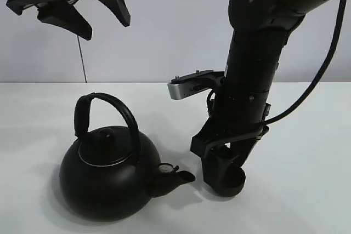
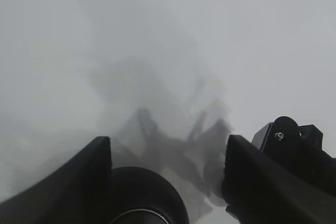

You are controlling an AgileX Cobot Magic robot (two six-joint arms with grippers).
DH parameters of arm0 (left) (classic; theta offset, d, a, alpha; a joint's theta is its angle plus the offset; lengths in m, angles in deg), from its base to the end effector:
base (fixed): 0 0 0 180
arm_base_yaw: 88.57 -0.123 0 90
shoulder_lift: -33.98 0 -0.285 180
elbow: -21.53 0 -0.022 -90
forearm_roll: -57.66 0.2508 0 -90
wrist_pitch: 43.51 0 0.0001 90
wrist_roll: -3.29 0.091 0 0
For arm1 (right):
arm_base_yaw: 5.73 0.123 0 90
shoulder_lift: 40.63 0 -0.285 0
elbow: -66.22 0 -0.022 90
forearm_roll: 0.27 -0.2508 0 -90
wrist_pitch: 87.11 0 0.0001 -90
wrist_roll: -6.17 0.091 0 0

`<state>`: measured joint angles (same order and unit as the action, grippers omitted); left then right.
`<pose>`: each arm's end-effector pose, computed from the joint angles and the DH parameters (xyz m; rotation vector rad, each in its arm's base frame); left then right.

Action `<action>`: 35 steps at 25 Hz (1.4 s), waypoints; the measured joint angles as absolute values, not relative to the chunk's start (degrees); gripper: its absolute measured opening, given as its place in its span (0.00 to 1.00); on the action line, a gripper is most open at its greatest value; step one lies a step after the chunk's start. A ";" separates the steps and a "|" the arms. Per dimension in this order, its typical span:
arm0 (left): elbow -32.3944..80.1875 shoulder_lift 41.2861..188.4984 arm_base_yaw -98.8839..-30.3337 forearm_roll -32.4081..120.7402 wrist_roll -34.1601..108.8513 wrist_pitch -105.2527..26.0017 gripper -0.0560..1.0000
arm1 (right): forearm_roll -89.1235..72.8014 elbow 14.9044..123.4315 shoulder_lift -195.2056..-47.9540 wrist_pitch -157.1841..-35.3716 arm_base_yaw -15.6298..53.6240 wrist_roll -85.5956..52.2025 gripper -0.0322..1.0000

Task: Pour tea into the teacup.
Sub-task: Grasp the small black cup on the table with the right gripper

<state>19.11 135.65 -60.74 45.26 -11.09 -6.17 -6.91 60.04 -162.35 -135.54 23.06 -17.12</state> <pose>0.3157 -0.1801 0.2924 0.1369 2.5252 -0.5443 0.3181 0.1838 0.1383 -1.2481 2.8144 0.1419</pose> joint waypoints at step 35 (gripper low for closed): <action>19.11 135.65 -60.74 45.26 -11.09 -6.17 0.49 | -9.27 60.10 -164.21 -134.97 23.06 -16.58 0.42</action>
<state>19.11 135.65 -60.74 45.26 -11.09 -6.17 -9.27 60.10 -164.21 -134.97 23.06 -16.58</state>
